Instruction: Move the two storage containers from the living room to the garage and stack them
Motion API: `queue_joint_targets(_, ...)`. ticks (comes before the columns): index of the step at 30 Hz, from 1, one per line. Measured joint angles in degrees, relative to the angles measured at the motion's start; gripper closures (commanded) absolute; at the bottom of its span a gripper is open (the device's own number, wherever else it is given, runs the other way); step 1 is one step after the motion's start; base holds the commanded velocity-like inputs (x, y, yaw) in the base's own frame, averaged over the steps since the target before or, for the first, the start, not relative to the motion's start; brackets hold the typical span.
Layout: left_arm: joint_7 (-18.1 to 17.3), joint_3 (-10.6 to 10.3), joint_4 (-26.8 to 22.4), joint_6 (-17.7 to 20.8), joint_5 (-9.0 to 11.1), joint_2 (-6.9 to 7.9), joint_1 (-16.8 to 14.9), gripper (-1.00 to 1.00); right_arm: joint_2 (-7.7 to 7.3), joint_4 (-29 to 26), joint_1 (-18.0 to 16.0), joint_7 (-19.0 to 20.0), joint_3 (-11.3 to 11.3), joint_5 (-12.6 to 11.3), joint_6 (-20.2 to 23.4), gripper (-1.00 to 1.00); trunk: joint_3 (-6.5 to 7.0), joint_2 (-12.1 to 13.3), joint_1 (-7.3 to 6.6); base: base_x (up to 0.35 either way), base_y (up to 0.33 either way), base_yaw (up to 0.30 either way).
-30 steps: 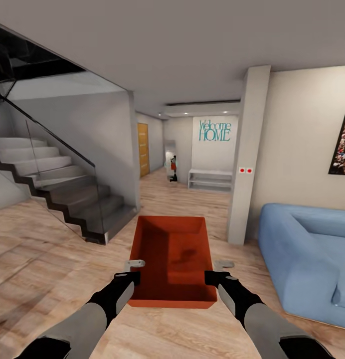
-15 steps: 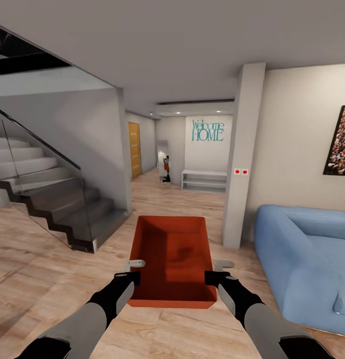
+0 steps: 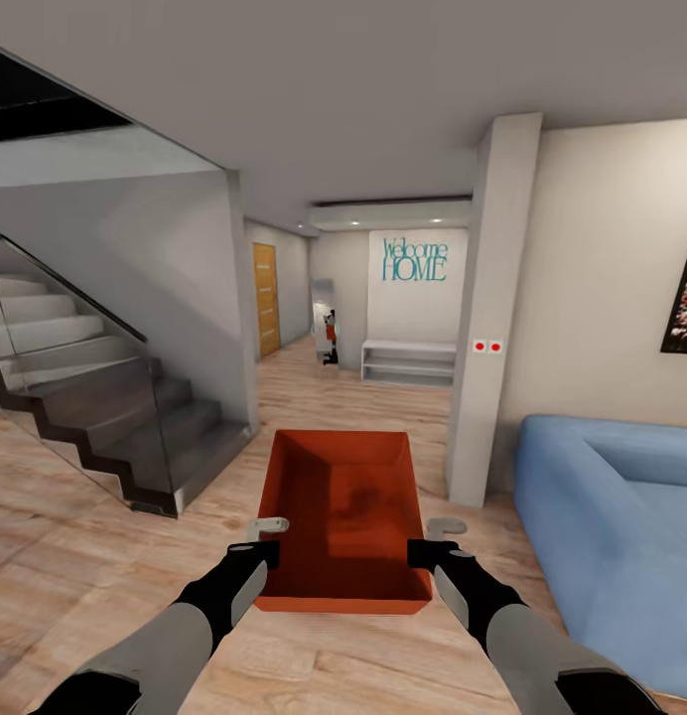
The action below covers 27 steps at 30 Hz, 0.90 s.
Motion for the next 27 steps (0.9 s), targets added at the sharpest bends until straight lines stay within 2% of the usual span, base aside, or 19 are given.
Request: queue_joint_targets(27,-0.01,0.04,0.02,0.0,-0.02,0.0,0.0,1.0,0.01,-0.02,0.0,0.02,-0.04,0.09,0.04,1.0,0.0,0.0,0.0,0.324,0.0,0.0)
